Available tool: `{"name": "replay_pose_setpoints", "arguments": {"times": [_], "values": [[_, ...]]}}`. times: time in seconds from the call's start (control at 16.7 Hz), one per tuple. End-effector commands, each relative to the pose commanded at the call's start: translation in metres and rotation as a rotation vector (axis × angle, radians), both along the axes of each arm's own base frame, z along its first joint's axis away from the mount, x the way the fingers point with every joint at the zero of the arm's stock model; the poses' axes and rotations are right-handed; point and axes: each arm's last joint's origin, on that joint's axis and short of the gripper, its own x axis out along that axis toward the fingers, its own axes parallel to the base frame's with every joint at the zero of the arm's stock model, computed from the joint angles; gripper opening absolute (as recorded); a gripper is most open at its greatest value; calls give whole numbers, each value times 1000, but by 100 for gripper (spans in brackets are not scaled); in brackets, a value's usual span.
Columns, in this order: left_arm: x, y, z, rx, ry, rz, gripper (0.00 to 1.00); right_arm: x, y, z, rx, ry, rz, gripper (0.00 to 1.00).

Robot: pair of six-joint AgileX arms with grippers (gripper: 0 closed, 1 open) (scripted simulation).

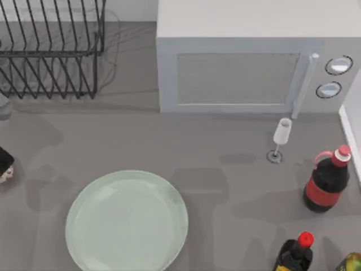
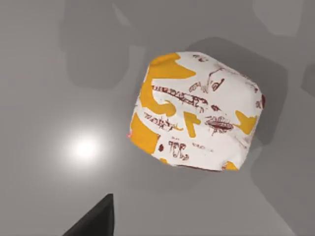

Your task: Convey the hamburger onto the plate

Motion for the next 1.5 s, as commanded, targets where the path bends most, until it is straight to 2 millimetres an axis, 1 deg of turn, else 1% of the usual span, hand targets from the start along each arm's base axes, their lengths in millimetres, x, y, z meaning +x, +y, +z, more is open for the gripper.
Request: {"name": "replay_pose_setpoints", "arguments": {"times": [0.18,0.3,0.42,0.54,0.66,1.02,1.14,1.32,1.5], "values": [[35,9,-16,8,173,-94,100,0,0,0,0,0,0,100],[55,15,-26,4,256,-152,100,0,0,0,0,0,0,100],[70,19,-33,1,304,-194,100,0,0,0,0,0,0,100],[79,22,-37,-2,329,-220,100,0,0,0,0,0,0,100],[83,24,-39,-3,339,-232,100,0,0,0,0,0,0,100],[83,22,-39,-2,338,-235,100,0,0,0,0,0,0,100],[83,23,-52,-4,346,-232,100,0,0,0,0,0,0,100],[86,24,-83,0,331,-231,100,0,0,0,0,0,0,100],[84,24,-112,-1,333,-231,100,0,0,0,0,0,0,100]]}}
